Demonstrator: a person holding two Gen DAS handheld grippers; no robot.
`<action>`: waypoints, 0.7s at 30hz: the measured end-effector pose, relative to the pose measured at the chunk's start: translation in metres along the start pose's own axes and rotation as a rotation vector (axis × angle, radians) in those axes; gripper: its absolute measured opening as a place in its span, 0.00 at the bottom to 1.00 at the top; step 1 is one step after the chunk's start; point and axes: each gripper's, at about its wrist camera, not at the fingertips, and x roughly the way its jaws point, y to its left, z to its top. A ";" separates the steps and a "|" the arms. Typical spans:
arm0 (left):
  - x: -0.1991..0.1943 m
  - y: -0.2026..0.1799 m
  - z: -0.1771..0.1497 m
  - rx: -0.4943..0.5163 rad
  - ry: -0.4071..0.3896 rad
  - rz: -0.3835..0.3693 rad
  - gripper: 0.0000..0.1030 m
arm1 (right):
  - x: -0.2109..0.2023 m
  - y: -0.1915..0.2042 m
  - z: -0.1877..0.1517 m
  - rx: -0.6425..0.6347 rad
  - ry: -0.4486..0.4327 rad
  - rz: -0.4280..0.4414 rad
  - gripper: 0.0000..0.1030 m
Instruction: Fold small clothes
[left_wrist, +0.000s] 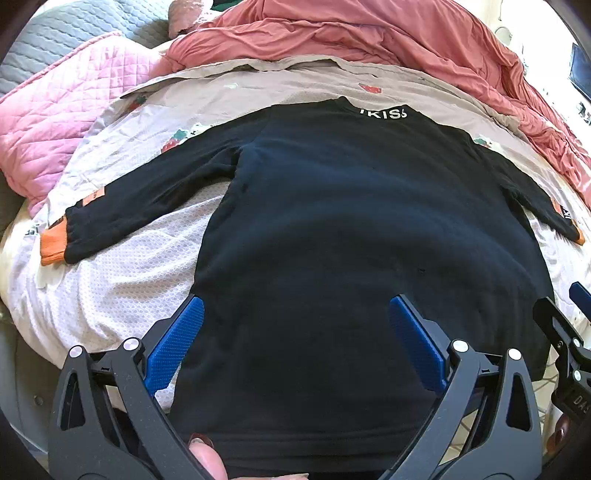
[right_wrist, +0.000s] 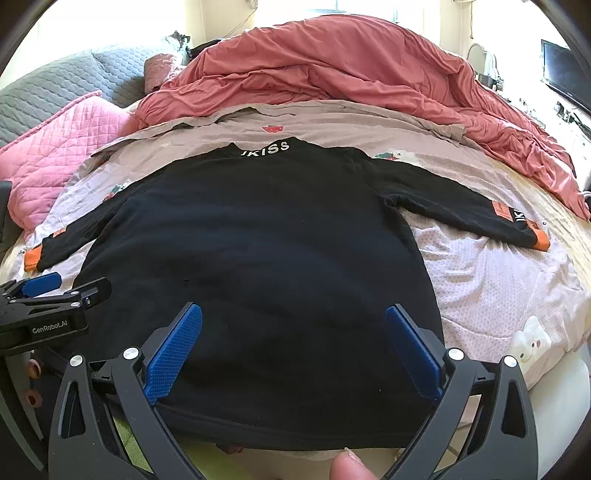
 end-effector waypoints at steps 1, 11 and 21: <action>0.000 0.000 0.000 0.000 0.000 0.001 0.91 | 0.000 0.001 0.000 -0.001 -0.001 0.000 0.96; 0.000 0.000 0.000 -0.001 0.000 -0.002 0.91 | 0.001 -0.001 -0.001 0.000 0.007 -0.010 0.96; -0.001 0.000 -0.001 0.005 -0.001 -0.002 0.91 | 0.001 -0.001 0.000 0.003 0.010 -0.012 0.96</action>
